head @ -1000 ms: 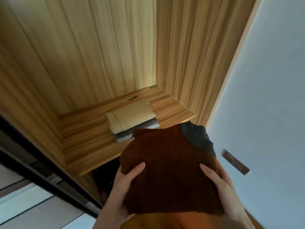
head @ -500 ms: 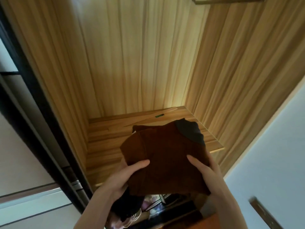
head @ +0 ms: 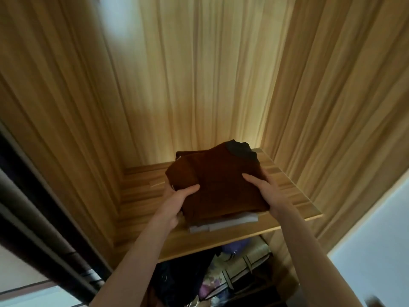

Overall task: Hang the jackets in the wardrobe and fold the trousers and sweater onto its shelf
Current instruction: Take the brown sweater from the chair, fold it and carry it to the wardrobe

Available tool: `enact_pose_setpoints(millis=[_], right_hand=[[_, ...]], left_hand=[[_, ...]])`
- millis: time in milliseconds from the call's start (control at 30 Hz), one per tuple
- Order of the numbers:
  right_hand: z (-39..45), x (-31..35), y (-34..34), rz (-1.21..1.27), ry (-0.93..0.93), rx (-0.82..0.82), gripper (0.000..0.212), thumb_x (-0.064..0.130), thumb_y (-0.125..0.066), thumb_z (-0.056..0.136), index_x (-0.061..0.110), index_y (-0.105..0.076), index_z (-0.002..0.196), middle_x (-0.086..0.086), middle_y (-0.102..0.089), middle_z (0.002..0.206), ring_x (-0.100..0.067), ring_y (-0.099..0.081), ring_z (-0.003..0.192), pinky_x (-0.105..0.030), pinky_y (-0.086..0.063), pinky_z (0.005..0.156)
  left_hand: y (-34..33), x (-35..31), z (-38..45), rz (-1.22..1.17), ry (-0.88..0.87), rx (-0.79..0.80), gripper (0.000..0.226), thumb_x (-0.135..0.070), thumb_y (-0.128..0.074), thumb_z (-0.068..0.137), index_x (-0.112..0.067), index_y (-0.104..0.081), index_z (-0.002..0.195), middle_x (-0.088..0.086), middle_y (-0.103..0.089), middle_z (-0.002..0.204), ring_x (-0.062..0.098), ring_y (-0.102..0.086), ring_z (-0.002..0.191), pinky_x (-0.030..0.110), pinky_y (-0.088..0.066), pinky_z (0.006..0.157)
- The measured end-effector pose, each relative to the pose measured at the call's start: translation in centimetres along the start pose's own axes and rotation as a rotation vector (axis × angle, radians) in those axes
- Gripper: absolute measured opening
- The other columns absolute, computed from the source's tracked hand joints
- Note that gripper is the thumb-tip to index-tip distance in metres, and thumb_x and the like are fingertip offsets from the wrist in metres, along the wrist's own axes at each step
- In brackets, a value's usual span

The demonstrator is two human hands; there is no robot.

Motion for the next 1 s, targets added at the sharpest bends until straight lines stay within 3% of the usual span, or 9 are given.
enact_pose_setpoints(millis=[200,400,533,667,700,767,833,900,1000], right_hand=[[4.7,-2.2,1.4,-0.059,-0.03,-0.003,0.077,0.046,-0.087,0.08,0.032,-0.053,0.148,-0.005,-0.07,0.131,-0.028,-0.071,0.113,-0.046,-0.06,0.096],[7.0,-5.3,2.3,-0.103,-0.138,-0.02,0.07,0.045,-0.081,0.086,0.021,-0.054,0.146,-0.003,-0.07,0.122,-0.023,-0.07,0.105,-0.032,-0.059,0.074],[8.0,-7.3,3.5,-0.127,-0.162,-0.041,0.074,0.053,-0.082,0.083,0.025,-0.054,0.147,-0.004,-0.069,0.129,-0.027,-0.069,0.113,-0.047,-0.058,0.098],[8.2,-6.0,3.7,-0.269,-0.137,-0.082,0.074,0.048,-0.078,0.089,0.021,-0.047,0.151,-0.006,-0.063,0.136,-0.024,-0.063,0.113,-0.041,-0.055,0.096],[8.3,-4.6,3.9,-0.418,-0.046,-0.128,0.072,0.046,-0.075,0.093,0.019,-0.045,0.152,-0.007,-0.06,0.141,-0.025,-0.062,0.116,-0.04,-0.053,0.097],[7.8,-1.2,3.6,-0.748,0.209,-0.269,0.064,0.042,-0.067,0.099,0.017,-0.043,0.153,-0.008,-0.054,0.147,-0.028,-0.056,0.129,-0.044,-0.051,0.105],[6.5,1.8,1.3,-0.893,0.487,-0.307,0.054,0.04,-0.057,0.104,0.018,-0.046,0.152,-0.006,-0.054,0.146,-0.026,-0.052,0.133,-0.046,-0.049,0.109],[6.5,2.1,-1.7,-1.0,0.589,-0.19,0.053,0.047,-0.048,0.107,0.021,-0.047,0.154,-0.002,-0.051,0.153,-0.021,-0.045,0.143,-0.047,-0.041,0.117],[7.8,-1.2,-2.6,-1.157,0.447,-0.076,0.068,0.066,-0.036,0.104,0.028,-0.037,0.161,0.003,-0.03,0.169,-0.017,-0.017,0.159,-0.046,-0.018,0.129]], left_hand=[[-0.2,2.2,3.1,-0.033,0.07,-0.106,0.089,-0.024,-0.092,0.075,-0.032,-0.044,0.15,-0.007,-0.066,0.116,0.014,-0.063,0.1,0.032,-0.053,0.075],[0.3,4.8,4.9,-0.057,0.12,-0.198,0.077,-0.027,-0.087,0.083,-0.025,-0.049,0.15,0.001,-0.068,0.125,0.02,-0.066,0.104,0.032,-0.056,0.071],[0.3,5.5,5.7,-0.054,0.133,-0.239,0.069,-0.027,-0.084,0.087,-0.024,-0.049,0.147,0.002,-0.067,0.122,0.02,-0.066,0.099,0.032,-0.056,0.066],[0.7,5.7,5.9,0.025,0.163,-0.308,0.064,-0.023,-0.081,0.091,-0.014,-0.046,0.144,0.009,-0.063,0.126,0.028,-0.063,0.106,0.044,-0.057,0.09],[1.2,5.0,5.9,0.12,0.121,-0.364,0.062,-0.023,-0.079,0.092,-0.012,-0.045,0.143,0.012,-0.059,0.135,0.032,-0.06,0.115,0.047,-0.054,0.099],[1.5,1.6,5.3,0.621,-0.076,-0.516,0.065,-0.028,-0.073,0.094,-0.013,-0.04,0.148,0.015,-0.044,0.15,0.036,-0.047,0.135,0.05,-0.044,0.112],[-1.6,-2.0,4.0,1.033,-0.407,-0.587,0.062,-0.037,-0.064,0.097,-0.017,-0.04,0.151,0.012,-0.04,0.152,0.033,-0.039,0.142,0.051,-0.038,0.118],[-5.3,-2.0,4.2,1.21,-0.569,-0.445,0.059,-0.05,-0.05,0.102,-0.022,-0.04,0.153,0.008,-0.041,0.157,0.029,-0.035,0.147,0.049,-0.031,0.123],[-6.4,2.2,6.6,1.432,-0.477,-0.25,0.072,-0.066,-0.029,0.103,-0.025,-0.027,0.162,0.004,-0.025,0.171,0.024,-0.016,0.159,0.043,-0.011,0.129]])
Point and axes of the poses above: each hand's wrist, its own z-axis towards the middle knuckle, its own y-axis out of the back of the hand, x = y × z, the point moved 10 cm from there along z, towards the middle knuckle
